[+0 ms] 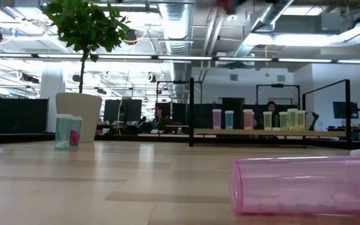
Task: Pick and place medicine bottles onto shelf by color
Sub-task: Put the blue pill bottle on the shelf
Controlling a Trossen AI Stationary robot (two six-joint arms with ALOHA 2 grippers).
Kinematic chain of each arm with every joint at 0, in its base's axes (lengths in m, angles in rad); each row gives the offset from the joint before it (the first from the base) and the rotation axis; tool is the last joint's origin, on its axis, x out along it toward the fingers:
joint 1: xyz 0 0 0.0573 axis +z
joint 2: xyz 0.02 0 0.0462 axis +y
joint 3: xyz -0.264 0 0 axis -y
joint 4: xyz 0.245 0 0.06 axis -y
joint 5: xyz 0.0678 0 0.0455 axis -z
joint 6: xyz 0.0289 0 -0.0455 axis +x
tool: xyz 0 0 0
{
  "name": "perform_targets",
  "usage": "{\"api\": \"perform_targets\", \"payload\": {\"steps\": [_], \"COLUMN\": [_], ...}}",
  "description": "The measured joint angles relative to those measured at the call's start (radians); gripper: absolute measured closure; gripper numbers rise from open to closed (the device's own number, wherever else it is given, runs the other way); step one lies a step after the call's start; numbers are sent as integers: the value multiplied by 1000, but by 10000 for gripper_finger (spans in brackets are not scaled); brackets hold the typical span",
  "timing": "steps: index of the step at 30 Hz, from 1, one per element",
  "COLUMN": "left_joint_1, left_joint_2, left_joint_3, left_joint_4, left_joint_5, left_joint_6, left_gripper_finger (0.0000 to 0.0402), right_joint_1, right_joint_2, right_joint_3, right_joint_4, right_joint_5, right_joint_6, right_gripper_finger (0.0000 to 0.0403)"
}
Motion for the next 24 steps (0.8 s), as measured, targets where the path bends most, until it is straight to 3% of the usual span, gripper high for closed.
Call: {"api": "perform_targets", "payload": {"steps": [7,16,24], "left_joint_1": [41,94,95], "left_joint_2": [0,65,175], "left_joint_3": [0,1,42], "left_joint_4": [279,794,855], "left_joint_5": [-138,11,29], "left_joint_6": [67,288,223], "left_gripper_finger": [196,196,192], "right_joint_1": [110,221,248], "right_joint_2": [-161,-196,-196], "right_joint_3": [0,0,-1], "right_joint_4": [-32,-138,-180], "right_joint_5": [3,10,17], "right_joint_6": [-233,-320,-427], "right_gripper_finger": [283,283,284]}}
